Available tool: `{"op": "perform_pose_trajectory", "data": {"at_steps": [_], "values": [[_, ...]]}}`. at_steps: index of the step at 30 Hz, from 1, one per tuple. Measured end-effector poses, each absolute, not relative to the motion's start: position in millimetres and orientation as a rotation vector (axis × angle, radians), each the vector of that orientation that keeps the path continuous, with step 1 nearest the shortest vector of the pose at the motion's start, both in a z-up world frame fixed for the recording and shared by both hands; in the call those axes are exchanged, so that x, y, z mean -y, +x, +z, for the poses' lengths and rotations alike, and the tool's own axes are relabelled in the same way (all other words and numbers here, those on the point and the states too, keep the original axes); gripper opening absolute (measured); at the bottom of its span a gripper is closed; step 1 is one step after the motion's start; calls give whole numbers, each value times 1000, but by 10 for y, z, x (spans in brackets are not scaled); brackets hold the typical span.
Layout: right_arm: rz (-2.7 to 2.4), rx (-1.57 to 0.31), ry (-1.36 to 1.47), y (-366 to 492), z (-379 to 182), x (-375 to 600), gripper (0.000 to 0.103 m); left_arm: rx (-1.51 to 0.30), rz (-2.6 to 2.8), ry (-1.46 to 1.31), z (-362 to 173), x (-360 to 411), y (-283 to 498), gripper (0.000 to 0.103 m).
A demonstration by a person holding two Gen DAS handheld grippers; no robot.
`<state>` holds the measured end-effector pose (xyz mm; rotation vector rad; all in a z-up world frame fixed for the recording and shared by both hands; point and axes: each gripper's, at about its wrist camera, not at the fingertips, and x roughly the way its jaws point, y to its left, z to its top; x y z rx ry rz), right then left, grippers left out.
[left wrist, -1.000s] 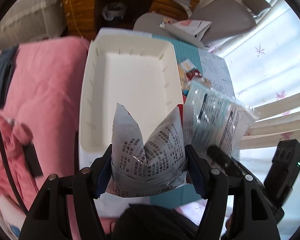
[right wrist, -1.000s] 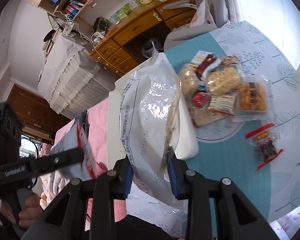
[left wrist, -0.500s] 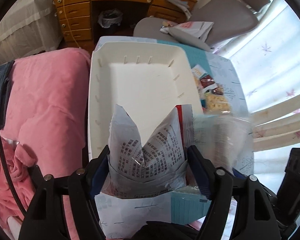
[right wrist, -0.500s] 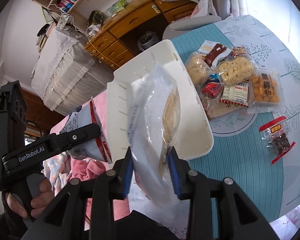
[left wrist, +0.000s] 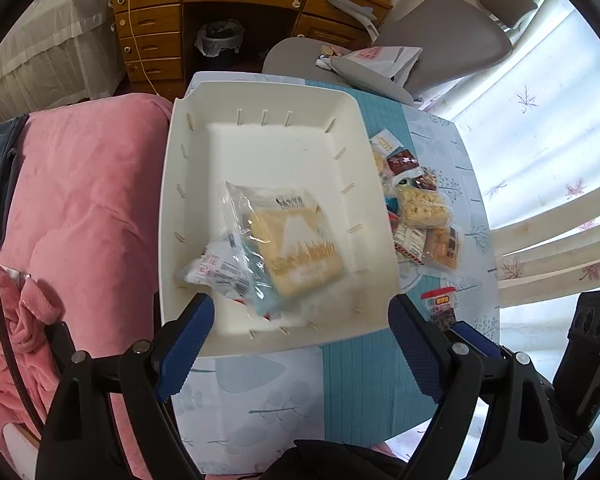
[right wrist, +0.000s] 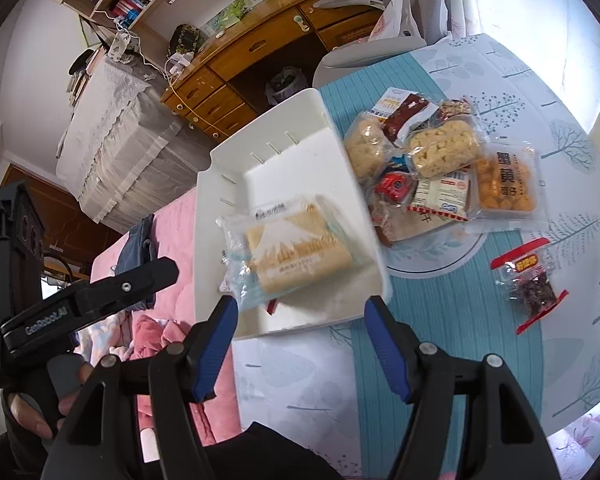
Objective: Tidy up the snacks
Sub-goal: 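Lower both held bags into the white tray and open both grippers, then grasp the orange crab-roe bag with left gripper while right grasps red jerky pack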
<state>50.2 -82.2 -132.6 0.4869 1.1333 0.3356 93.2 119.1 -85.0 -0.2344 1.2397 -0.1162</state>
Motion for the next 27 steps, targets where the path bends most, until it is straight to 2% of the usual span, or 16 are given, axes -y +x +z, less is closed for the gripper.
{"op": "perform_pose_trajectory", "data": {"at_steps": [14,27], "values": [[317,-1020,339,189,-1307,1447,66,-1186,-168,-247,-674,-454,776,88],[211,-965,195,-83,-1566,1994,66,-1214,-274,-125,-786,457,918,88]]}}
